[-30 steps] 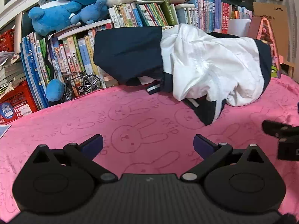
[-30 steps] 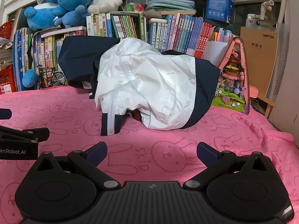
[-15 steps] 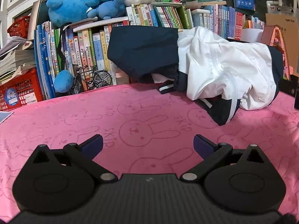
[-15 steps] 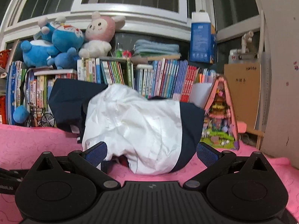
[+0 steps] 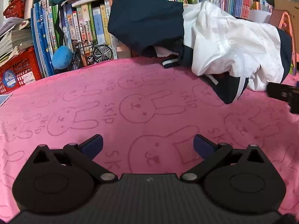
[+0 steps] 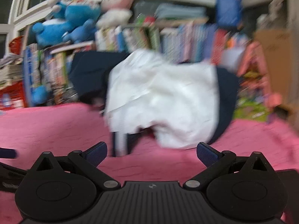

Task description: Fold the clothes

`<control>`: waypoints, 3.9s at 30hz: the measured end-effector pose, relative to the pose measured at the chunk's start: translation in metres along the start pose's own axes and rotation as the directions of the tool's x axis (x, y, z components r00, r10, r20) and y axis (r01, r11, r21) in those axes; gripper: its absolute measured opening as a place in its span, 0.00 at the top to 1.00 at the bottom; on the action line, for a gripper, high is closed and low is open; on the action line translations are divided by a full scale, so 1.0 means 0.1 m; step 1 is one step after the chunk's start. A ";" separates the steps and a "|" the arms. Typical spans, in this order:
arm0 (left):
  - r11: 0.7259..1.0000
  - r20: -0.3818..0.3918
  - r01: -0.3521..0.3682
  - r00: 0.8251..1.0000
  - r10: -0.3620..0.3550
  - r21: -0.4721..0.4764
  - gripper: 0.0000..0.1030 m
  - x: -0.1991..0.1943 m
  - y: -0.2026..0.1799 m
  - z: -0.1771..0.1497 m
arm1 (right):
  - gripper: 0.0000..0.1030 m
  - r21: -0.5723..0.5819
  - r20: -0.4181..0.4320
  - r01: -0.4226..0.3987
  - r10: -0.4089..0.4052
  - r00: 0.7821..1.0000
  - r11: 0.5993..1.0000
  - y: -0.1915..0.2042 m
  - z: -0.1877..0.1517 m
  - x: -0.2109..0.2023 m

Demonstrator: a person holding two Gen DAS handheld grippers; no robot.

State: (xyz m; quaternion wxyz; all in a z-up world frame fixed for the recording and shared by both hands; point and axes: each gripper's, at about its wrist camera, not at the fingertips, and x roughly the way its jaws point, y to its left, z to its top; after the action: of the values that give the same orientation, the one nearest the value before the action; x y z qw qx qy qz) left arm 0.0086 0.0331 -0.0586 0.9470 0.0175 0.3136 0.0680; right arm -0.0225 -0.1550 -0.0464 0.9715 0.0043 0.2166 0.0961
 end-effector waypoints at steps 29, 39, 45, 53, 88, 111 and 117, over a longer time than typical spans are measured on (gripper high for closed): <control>0.963 0.087 0.225 0.973 -0.214 -0.151 0.00 -0.09 0.32 -0.01 | 0.90 0.108 0.022 -0.214 0.213 0.977 0.971 -0.01 1.02 -0.57; 0.872 0.196 0.483 0.850 -0.489 0.079 0.00 -0.72 0.11 0.09 | 0.88 0.108 -0.058 -0.317 0.324 0.944 0.942 -0.10 0.99 -0.91; 0.904 0.181 0.402 0.888 -0.424 0.144 0.00 -0.66 -0.01 0.06 | 0.69 0.170 -0.064 -0.324 0.338 0.939 0.931 -0.27 0.75 -0.84; 0.966 0.158 0.206 0.960 -0.230 0.157 0.00 -0.39 -0.24 0.15 | 0.25 -0.103 -0.039 -0.147 0.144 0.989 0.984 -0.12 0.33 -1.21; 0.959 0.190 -0.178 0.972 0.137 0.219 0.00 -0.72 0.72 -0.16 | 0.27 -0.365 -0.002 0.179 -0.193 0.981 0.914 0.18 -0.30 -1.03; 0.931 0.276 -0.353 0.889 0.366 -0.097 0.00 -2.08 2.87 -0.22 | 0.24 -0.457 0.123 -0.132 0.209 0.970 0.880 1.09 0.72 -1.00; 0.998 0.063 -0.057 0.997 0.054 0.038 0.00 -1.87 2.59 -0.87 | 0.22 -0.488 -0.129 -0.227 0.187 0.974 0.843 0.68 0.02 -1.36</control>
State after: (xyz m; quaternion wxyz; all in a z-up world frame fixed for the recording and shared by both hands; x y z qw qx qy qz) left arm -0.2221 0.2621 0.0019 0.9534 0.0470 0.2850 0.0874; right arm -0.1547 -0.1135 0.0159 0.9143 -0.2275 0.2197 0.2532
